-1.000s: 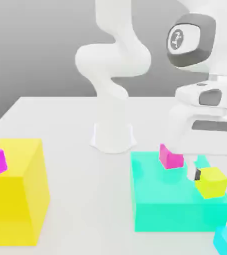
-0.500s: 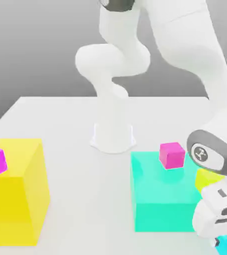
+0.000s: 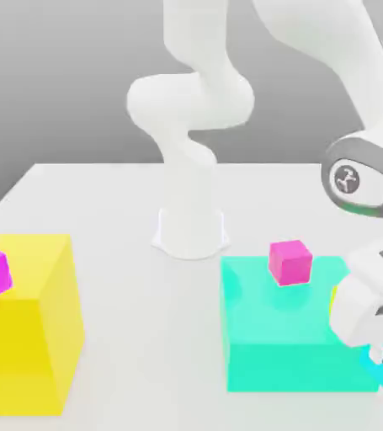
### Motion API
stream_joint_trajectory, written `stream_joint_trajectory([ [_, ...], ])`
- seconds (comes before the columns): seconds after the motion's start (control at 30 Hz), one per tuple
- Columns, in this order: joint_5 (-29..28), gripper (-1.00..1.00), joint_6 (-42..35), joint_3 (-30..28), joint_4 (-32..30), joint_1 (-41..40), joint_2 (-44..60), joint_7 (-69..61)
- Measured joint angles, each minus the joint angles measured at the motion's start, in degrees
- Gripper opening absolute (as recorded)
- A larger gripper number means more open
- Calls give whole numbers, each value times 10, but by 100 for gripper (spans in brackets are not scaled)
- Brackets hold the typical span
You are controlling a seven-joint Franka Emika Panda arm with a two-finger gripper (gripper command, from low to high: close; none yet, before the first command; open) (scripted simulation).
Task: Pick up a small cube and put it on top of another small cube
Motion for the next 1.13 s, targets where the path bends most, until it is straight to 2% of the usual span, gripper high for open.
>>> stream_joint_trajectory([
  [0.2,18,-100,-44,10,-66,-3,-117,-125],
  [0.43,97,-100,-82,-14,-164,30,-265,-302],
  [0.8,234,-100,-143,-120,-319,156,-488,-583],
  [0.87,253,-100,-121,-126,-340,168,-481,-599],
  [1.0,263,-100,-30,-119,-373,169,-420,-604],
  [1.03,264,100,-10,-118,-379,169,-406,-605],
  [1.13,264,100,-10,-118,-379,169,-406,-605],
])
